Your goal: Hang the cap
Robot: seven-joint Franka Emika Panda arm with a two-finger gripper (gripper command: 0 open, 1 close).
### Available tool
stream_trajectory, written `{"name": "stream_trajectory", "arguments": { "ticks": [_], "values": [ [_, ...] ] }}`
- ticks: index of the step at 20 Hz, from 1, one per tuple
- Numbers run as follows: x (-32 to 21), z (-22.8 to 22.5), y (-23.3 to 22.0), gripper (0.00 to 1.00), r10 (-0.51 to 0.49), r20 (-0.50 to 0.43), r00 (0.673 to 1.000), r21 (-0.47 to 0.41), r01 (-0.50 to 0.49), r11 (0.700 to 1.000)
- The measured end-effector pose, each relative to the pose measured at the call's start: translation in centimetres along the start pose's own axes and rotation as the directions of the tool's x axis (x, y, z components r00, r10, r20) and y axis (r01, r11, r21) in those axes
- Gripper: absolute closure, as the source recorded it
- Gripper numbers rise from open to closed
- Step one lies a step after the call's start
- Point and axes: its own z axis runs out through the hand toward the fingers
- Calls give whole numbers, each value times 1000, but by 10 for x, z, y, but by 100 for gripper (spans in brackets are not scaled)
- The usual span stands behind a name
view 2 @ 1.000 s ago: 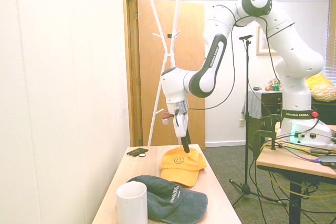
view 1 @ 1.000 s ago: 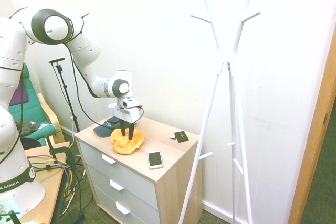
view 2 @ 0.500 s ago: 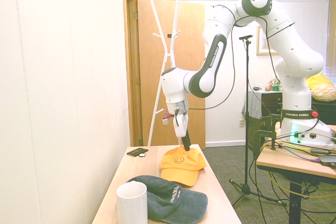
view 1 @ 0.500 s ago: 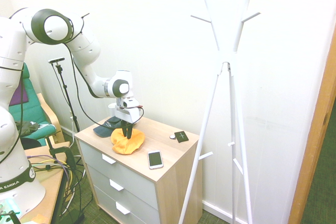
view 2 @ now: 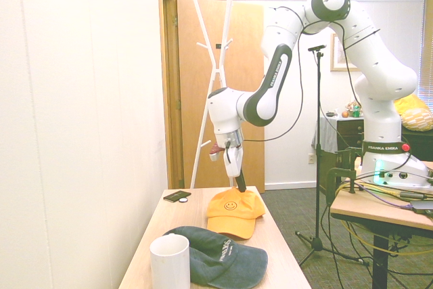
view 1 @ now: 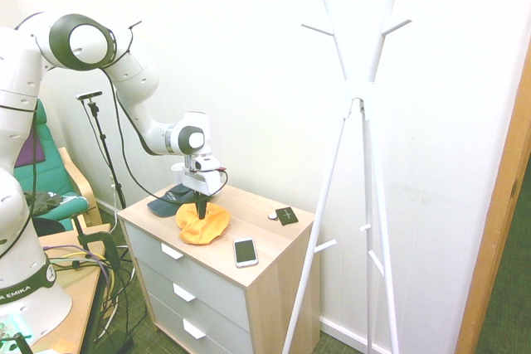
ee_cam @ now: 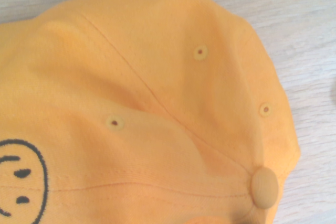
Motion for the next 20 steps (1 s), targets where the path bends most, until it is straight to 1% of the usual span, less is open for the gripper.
{"name": "stream_trajectory", "arguments": {
  "ticks": [4, 6, 7, 9, 12, 14, 16, 18, 20],
  "values": [
    [3, -7, -1, 100, 8, -2, 1000, 7, -8, 1000],
    [9, -25, -1, 100, 13, -18, 1000, 2, -13, 1000],
    [11, -39, 0, 100, 12, -36, 999, -1, -12, 1000],
    [15, -81, 4, 100, 1, -103, 995, -9, -2, 1000],
    [14, -153, 17, 100, -17, -220, 975, -13, 14, 1000],
    [16, -201, 31, 100, -20, -324, 946, -35, 10, 999],
    [18, -248, 50, 100, -25, -426, 905, -77, -9, 997],
    [20, -293, 70, 100, -20, -523, 852, -116, -48, 992],
    [28, -340, 92, 100, -14, -616, 787, -147, -98, 984]
  ]
}}
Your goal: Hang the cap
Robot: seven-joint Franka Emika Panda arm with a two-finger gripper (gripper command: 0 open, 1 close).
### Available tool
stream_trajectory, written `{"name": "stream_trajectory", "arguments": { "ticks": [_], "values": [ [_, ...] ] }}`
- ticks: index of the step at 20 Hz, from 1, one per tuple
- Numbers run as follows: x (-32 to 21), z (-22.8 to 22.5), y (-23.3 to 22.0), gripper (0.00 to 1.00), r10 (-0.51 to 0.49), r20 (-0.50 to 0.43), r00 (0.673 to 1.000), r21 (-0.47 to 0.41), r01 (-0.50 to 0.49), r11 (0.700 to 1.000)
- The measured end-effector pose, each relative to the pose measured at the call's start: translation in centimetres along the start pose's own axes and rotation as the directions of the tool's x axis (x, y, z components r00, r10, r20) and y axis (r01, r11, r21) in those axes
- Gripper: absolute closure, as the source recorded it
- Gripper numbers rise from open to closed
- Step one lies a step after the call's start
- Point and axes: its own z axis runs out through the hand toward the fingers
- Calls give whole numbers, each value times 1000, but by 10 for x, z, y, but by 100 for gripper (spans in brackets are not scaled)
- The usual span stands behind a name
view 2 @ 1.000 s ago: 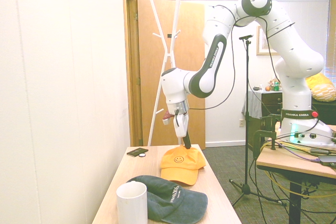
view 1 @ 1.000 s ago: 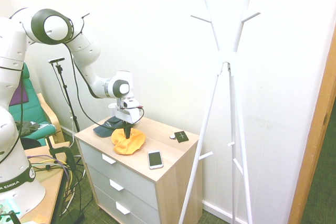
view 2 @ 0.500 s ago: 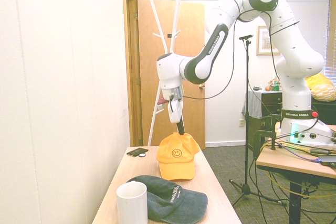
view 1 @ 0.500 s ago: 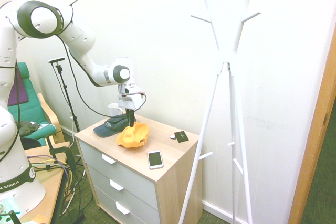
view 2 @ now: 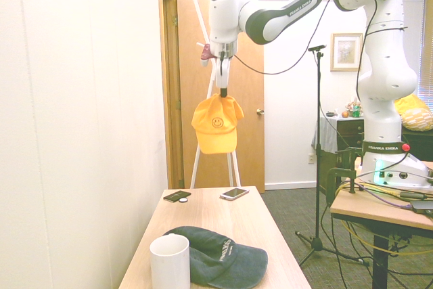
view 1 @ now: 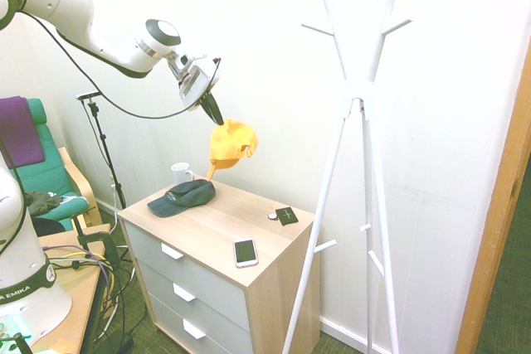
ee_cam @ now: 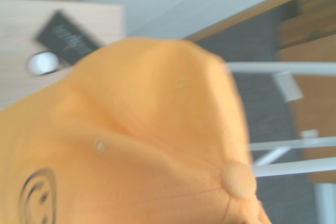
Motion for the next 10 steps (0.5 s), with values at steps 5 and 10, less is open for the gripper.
{"name": "stream_trajectory", "arguments": {
  "ticks": [5, 10],
  "values": [
    [80, -53, 61, 100, 35, -263, 964, -127, -71, 989],
    [141, -110, 136, 100, 121, -382, 916, -131, -183, 974]
  ]
}}
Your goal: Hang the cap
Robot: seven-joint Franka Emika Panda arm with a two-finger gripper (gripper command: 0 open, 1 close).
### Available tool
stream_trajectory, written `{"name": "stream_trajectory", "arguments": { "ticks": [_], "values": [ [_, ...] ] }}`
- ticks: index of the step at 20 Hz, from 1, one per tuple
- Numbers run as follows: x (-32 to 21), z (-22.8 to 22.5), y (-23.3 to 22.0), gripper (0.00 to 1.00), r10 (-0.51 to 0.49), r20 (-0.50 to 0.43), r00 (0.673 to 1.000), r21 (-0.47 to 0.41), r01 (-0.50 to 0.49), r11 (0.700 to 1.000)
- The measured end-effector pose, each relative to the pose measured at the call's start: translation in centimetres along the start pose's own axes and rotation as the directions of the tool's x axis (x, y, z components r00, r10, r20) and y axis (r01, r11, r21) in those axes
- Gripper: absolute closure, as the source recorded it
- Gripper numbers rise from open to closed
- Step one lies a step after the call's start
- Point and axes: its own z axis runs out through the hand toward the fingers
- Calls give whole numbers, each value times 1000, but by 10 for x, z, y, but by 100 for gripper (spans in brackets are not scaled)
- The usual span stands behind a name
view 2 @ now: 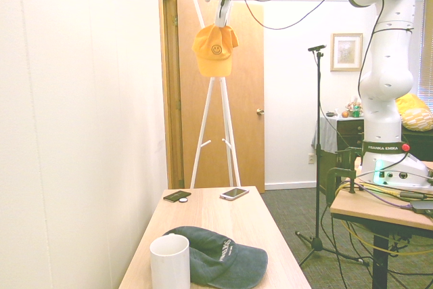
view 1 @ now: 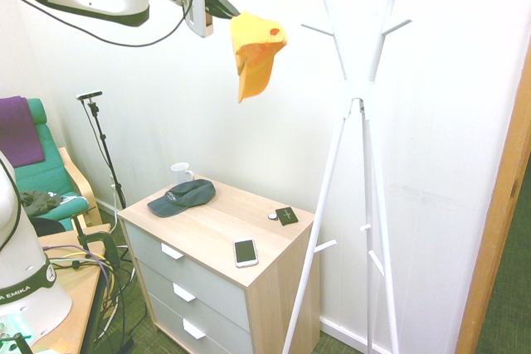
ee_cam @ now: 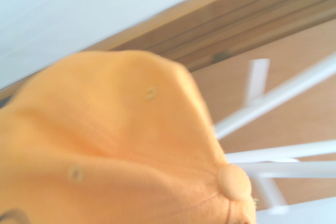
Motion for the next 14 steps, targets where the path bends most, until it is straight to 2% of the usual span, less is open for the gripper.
{"name": "stream_trajectory", "arguments": {
  "ticks": [5, 10, 14],
  "values": [
    [46, 26, 51, 100, 64, -5, 998, -39, -64, 997],
    [56, 86, 57, 100, 80, 8, 997, -62, -80, 995],
    [51, 124, 45, 100, 65, 23, 998, -62, -64, 996]
  ]
}}
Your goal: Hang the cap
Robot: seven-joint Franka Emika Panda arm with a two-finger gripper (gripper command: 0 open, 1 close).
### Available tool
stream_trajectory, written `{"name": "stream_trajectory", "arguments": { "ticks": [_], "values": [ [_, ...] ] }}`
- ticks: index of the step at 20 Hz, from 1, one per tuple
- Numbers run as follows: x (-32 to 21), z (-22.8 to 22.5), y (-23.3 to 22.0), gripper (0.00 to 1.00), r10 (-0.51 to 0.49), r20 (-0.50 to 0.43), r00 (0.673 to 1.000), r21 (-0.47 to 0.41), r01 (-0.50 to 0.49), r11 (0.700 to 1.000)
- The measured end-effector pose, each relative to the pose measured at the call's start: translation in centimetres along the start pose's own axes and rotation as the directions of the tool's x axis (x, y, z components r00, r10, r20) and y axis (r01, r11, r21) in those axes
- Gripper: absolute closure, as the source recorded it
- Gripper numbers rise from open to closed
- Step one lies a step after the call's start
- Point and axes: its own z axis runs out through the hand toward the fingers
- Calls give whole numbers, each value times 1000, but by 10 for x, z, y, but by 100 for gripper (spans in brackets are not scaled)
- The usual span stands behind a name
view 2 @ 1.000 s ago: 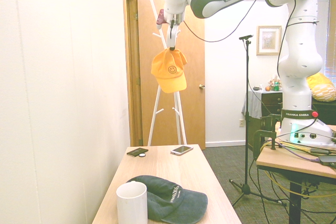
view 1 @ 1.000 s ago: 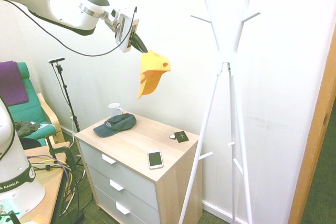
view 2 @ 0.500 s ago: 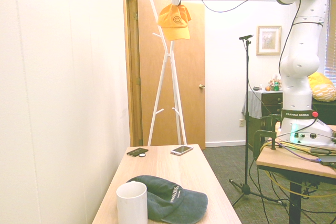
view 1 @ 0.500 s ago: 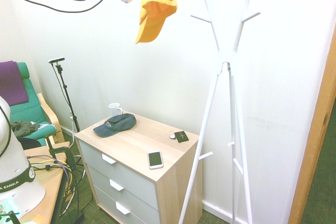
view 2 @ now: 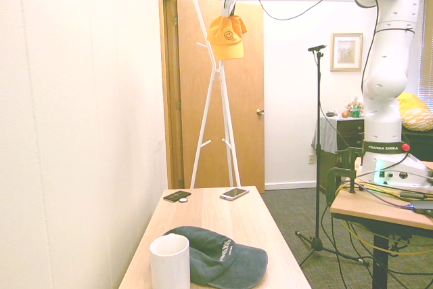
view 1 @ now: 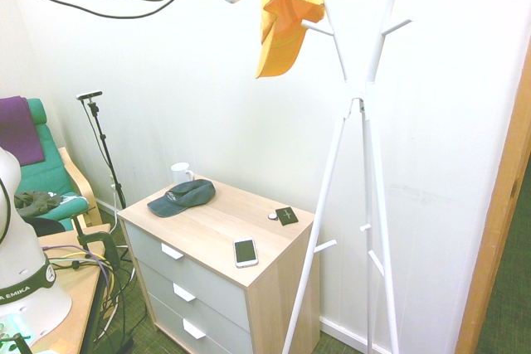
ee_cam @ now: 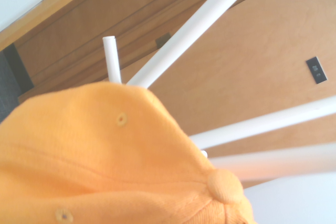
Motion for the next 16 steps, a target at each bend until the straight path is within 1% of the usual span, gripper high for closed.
{"name": "stream_trajectory", "arguments": {
  "ticks": [3, 4, 9, 16],
  "values": [
    [-8, 20, -12, 100, -7, 26, 1000, -7, 8, 1000],
    [-13, 25, -16, 0, -9, 41, 999, -8, 10, 1000],
    [-54, 53, -36, 0, -11, 82, 997, -11, 12, 1000],
    [-62, 55, -40, 0, -1, 85, 996, -12, 2, 1000]
  ]
}}
